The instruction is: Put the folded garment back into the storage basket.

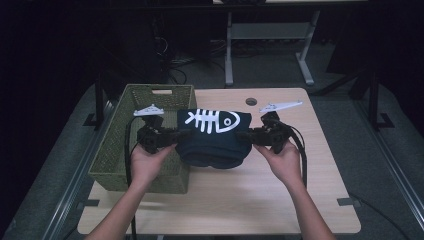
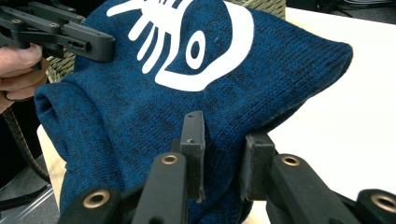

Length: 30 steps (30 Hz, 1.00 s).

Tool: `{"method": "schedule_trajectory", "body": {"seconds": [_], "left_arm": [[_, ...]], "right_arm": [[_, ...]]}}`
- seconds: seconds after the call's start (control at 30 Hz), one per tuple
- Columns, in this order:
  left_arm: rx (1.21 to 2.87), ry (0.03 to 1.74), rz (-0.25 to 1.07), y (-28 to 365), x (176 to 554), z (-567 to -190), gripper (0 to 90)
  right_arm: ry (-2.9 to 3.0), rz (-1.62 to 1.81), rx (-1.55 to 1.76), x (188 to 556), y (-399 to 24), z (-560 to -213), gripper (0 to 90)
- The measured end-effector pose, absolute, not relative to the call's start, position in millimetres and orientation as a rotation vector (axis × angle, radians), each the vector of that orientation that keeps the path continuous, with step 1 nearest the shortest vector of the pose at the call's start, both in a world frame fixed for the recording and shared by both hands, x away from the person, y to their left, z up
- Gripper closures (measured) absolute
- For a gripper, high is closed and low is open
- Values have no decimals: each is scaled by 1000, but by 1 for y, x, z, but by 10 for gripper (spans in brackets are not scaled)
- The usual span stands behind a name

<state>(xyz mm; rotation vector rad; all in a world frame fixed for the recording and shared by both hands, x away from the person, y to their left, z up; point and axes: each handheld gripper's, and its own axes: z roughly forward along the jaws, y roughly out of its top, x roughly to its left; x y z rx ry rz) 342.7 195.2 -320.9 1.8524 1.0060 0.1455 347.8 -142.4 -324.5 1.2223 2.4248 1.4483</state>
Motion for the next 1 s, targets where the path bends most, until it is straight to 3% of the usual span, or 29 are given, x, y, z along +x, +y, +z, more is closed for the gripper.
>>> {"method": "schedule_trajectory", "body": {"seconds": [1.0], "left_arm": [[1828, 1097, 212, 247, 344, -319, 738]], "right_arm": [[2472, 1482, 1157, 363, -85, -319, 743]]}}
